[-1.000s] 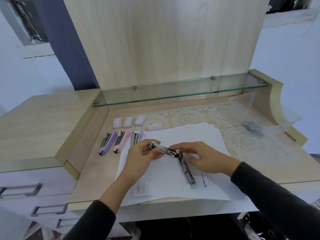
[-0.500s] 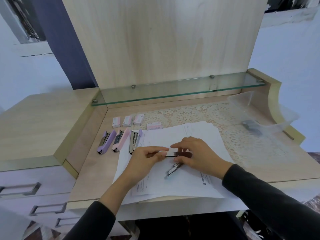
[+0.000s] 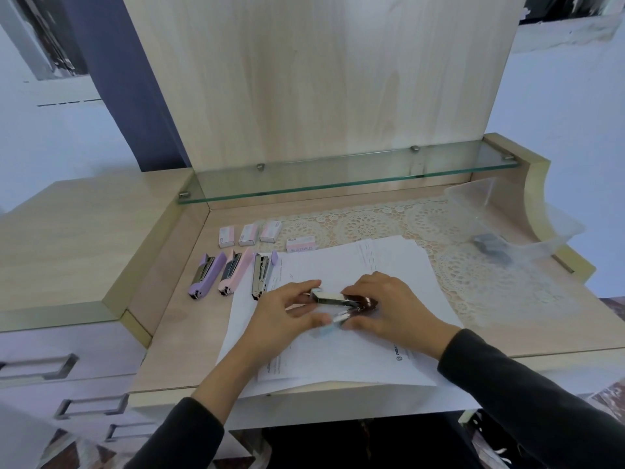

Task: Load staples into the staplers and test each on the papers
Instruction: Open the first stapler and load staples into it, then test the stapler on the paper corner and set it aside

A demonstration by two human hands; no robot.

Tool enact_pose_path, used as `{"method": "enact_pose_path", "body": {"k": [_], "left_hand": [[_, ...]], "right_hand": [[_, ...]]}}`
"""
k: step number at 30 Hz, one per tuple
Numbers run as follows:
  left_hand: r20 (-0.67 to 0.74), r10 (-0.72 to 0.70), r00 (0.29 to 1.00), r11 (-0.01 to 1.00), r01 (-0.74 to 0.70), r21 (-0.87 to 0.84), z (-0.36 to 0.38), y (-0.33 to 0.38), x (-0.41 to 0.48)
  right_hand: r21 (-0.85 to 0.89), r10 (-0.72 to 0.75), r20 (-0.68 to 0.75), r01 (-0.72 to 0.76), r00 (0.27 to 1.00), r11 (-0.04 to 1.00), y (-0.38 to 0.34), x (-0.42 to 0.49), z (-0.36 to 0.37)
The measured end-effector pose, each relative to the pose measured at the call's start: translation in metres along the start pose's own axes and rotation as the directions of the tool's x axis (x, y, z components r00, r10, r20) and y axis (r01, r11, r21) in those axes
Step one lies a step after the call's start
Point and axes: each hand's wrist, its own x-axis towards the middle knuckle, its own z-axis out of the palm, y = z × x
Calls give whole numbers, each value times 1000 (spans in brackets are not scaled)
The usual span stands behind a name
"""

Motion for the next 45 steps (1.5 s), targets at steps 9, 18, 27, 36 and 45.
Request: {"method": "enact_pose_path", "body": {"k": [9, 18, 27, 36, 45], "left_hand": [[-138, 340, 930, 893, -273, 357, 7, -6, -4], [-58, 443, 895, 808, -369, 460, 3, -9, -4], [88, 137, 987, 901, -161, 403, -2, -15, 4], [241, 103, 965, 728, -238, 642, -8, -10, 16], [226, 97, 969, 711, -226, 665, 3, 19, 80]], "right_hand": [[64, -15, -142, 24, 990, 998, -2, -4, 3], [44, -24, -38, 26, 999, 999, -5, -3, -1], [246, 107, -66, -88, 992, 965, -6, 12, -2], [814, 481, -156, -164, 863, 557, 10, 18, -46], [590, 542, 46, -460, 839, 664, 49, -7, -73]]}}
